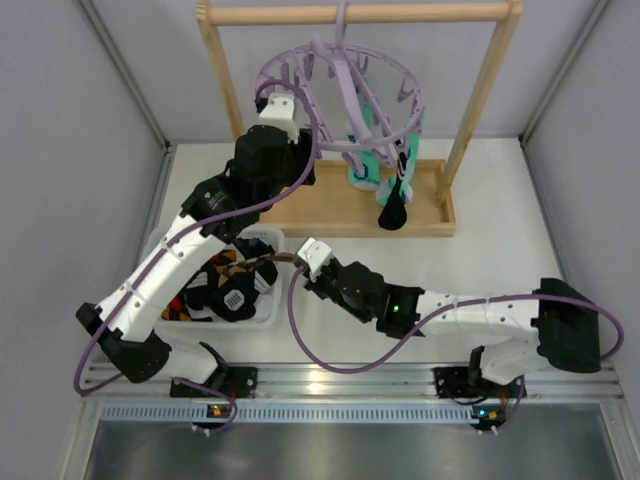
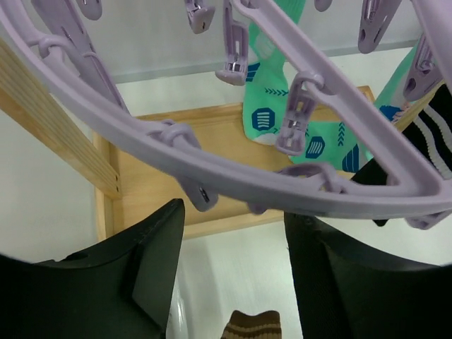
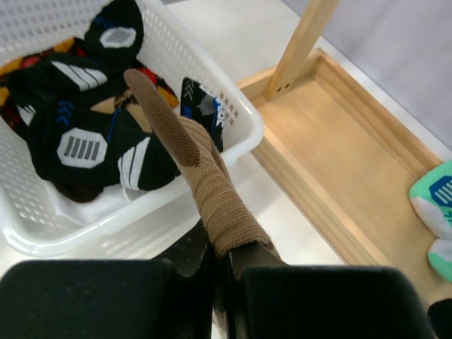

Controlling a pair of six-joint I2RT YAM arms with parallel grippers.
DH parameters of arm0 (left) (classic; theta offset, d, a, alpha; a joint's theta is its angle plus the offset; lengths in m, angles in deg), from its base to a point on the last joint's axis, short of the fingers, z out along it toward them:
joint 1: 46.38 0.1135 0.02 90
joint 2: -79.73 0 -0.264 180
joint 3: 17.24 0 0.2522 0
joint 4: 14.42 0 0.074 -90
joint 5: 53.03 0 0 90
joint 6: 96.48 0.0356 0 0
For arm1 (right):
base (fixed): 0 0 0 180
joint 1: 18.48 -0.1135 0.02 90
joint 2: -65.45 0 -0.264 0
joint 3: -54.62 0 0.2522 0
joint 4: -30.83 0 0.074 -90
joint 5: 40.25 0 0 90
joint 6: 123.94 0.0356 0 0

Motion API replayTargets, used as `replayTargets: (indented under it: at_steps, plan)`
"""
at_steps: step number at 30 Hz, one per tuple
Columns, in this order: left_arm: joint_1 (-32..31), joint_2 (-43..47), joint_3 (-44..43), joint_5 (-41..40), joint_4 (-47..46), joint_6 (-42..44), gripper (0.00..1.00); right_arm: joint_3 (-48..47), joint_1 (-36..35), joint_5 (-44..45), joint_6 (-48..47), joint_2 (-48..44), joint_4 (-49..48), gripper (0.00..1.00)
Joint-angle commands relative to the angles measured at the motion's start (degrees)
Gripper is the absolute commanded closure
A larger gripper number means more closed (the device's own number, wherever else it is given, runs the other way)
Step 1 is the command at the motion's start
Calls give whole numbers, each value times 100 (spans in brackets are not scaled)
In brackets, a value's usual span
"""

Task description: Remove the socks clipped to the hanger

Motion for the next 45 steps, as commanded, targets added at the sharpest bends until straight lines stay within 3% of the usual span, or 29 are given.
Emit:
replayTargets:
  at_steps: [1, 4, 8, 11, 17, 25, 37, 43, 45]
  plan:
    - [10, 491, 185, 34, -96, -60, 37, 65, -111, -209, 128, -576, 143, 100]
    - [10, 843, 501, -142, -87, -95, 31, 56, -102, -324, 102, -814, 381, 100]
    - [10, 1658, 1011, -660, -61, -165, 11, -14, -93, -516, -21, -1060, 548, 100]
    - [10, 2317, 1477, -1055, 61, -226, 2, -163, -58, -701, -161, -1149, 680, 100]
    - [10, 3530, 2479, -1784, 106, -358, 2, -681, 47, -1289, -460, -947, 1005, 100]
    - [1, 4394, 3148, -2576, 88, -824, 2, -1490, 267, -2308, -549, 45, 724, 100]
    - [1, 5158, 3544, -3815, 80, -1193, 2, -4432, 698, -4321, -14, 2672, 917, 100]
    - [10, 5405, 3623, -4027, 71, -1255, 2, -5523, 777, -4982, 14, 3904, 1433, 87]
    - [1, 5379, 3623, -4018, 80, -1203, 2, -5639, 777, -4956, -100, 3975, 1558, 73]
